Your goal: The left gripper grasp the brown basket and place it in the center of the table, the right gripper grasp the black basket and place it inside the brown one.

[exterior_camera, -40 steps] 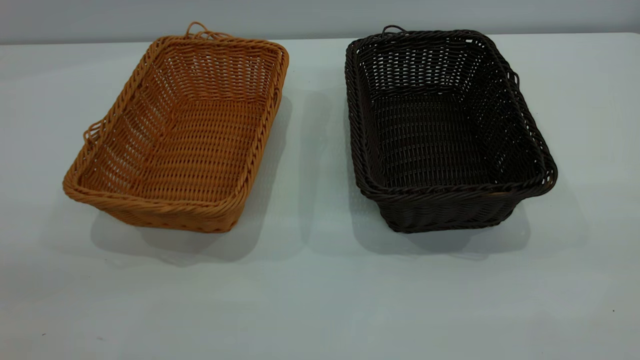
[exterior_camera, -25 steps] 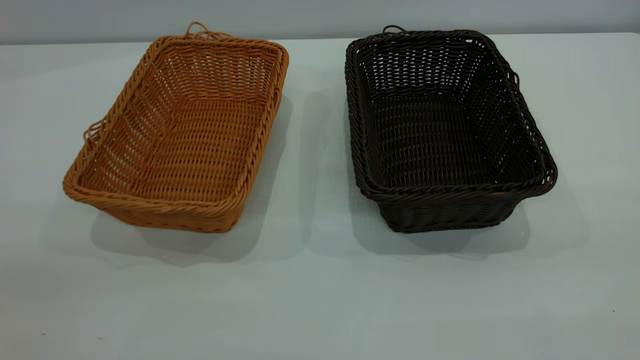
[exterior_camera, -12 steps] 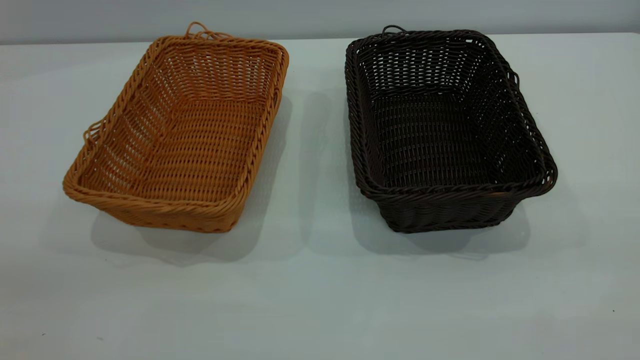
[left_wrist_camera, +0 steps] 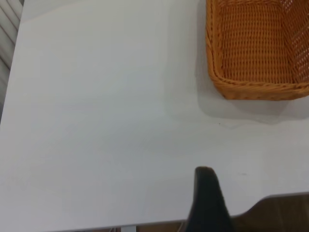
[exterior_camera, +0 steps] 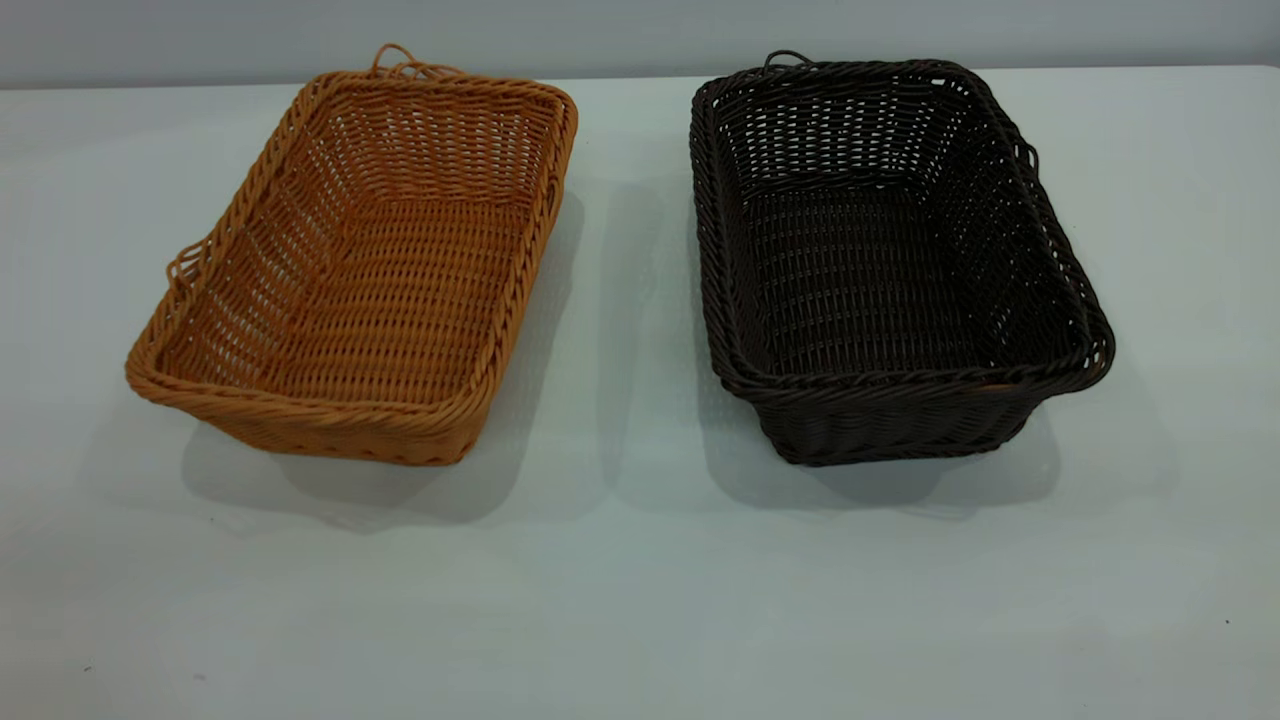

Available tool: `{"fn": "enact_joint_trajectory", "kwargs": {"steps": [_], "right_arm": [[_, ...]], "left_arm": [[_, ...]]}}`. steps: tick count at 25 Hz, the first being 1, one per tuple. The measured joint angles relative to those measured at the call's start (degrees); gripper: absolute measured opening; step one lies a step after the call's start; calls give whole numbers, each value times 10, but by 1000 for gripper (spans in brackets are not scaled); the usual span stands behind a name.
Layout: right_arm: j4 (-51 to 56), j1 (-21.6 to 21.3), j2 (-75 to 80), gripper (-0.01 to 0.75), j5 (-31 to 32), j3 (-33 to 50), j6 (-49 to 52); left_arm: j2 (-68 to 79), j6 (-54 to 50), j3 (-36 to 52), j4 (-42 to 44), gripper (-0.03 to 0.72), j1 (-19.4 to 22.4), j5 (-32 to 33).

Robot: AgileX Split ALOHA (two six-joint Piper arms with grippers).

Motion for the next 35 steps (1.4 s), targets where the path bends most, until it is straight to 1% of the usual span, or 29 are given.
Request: {"fn": "enact_joint_trajectory", "kwargs": {"steps": [3, 5, 8, 10, 14, 16, 18, 20, 22, 24, 26, 28, 33, 35], "right_arm": [[5, 0, 29, 507, -1, -4, 0], [23, 0, 83, 509, -7, -8, -6], [96, 0, 177, 510, -46, -10, -53], [151, 0, 243, 510, -87, -10, -102], [277, 0, 388, 512, -172, -10, -205], [353, 0, 465, 527, -206, -10, -273], [452, 2, 536, 553, -222, -10, -354], [547, 21, 616, 577, -232, -11, -424], [639, 70, 688, 591, -255, -16, -484], [702, 128, 761, 594, -302, -29, -515], [752, 180, 840, 593, -339, -47, -512], [800, 204, 908, 593, -358, -67, -474], [964, 211, 1043, 592, -360, -88, -383], [990, 211, 1078, 592, -358, -97, -333]], "left_arm": [[8, -2, -5, 2, 458, 0, -7], [38, -6, -19, 10, 458, 0, -19], [120, -18, -33, 22, 458, 0, -47], [189, -18, -37, 22, 459, 0, -75], [320, -18, -46, 19, 485, 0, -155], [381, -18, -52, 19, 508, 0, -211], [439, -15, -59, 19, 523, 0, -265], [499, -9, -72, 19, 530, 0, -310], [550, -7, -87, 19, 531, 0, -339], [598, -6, -103, 19, 531, 0, -362], [635, -6, -117, 19, 531, 0, -375], [666, -8, -130, 19, 531, 0, -380], [712, -9, -149, 18, 531, 0, -389], [725, -9, -154, 18, 531, 0, -391]]}}
